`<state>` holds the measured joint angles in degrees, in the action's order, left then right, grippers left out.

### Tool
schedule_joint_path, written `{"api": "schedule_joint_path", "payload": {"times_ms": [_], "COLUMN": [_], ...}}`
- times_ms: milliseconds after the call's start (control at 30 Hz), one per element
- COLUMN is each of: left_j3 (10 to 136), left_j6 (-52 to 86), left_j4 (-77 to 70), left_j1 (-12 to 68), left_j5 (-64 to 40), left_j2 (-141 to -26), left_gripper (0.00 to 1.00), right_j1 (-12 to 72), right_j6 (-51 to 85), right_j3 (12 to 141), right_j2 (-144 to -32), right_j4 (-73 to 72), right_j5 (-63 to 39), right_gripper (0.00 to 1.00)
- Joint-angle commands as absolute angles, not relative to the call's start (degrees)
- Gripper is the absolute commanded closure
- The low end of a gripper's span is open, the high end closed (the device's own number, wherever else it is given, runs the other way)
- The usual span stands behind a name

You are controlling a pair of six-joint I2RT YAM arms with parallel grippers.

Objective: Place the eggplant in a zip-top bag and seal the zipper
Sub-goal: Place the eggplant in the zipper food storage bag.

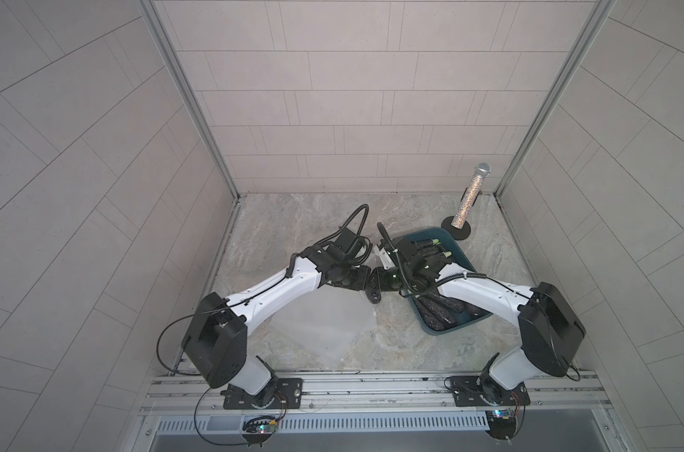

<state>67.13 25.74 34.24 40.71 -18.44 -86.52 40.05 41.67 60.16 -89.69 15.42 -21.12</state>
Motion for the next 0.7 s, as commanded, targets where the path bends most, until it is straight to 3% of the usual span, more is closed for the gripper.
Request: {"api": "schedule_joint_path", "payload": {"times_ms": [0, 100, 233, 300, 467, 667], "left_j3": [66.80, 66.55, 64.96, 64.32, 64.12, 64.10], "left_j6": [27.08, 27.83, 30.04, 30.54, 30.45, 31.38], "left_j4": [32.96, 32.89, 31.20, 30.42, 30.43, 28.54], "left_j1": [40.93, 40.30, 37.90, 36.59, 34.90, 34.65], "left_j5": [-20.70, -20.55, -21.11, -21.84, -22.19, -24.93], "left_j2": [-84.64, -84.01, -82.59, -82.12, -82.00, -81.39], "left_gripper": [1.00, 1.00, 1.00, 1.00, 1.00, 1.00], "right_j1": [40.03, 40.30, 40.78, 40.78, 40.69, 40.85], "right_j6": [45.51, 46.49, 45.21, 44.59, 42.18, 40.88], "right_j3": [60.65, 60.57, 60.17, 59.50, 58.70, 58.96], "right_j2": [-90.41, -90.90, -90.71, -89.68, -87.24, -89.03], "right_j4": [10.62, 8.61, 8.03, 8.21, 9.80, 8.98], "right_j5": [-18.21, -18.15, -19.38, -19.10, -18.01, -19.93], "right_gripper": [0.90, 0.87, 0.69, 0.65, 0.63, 0.70]}}
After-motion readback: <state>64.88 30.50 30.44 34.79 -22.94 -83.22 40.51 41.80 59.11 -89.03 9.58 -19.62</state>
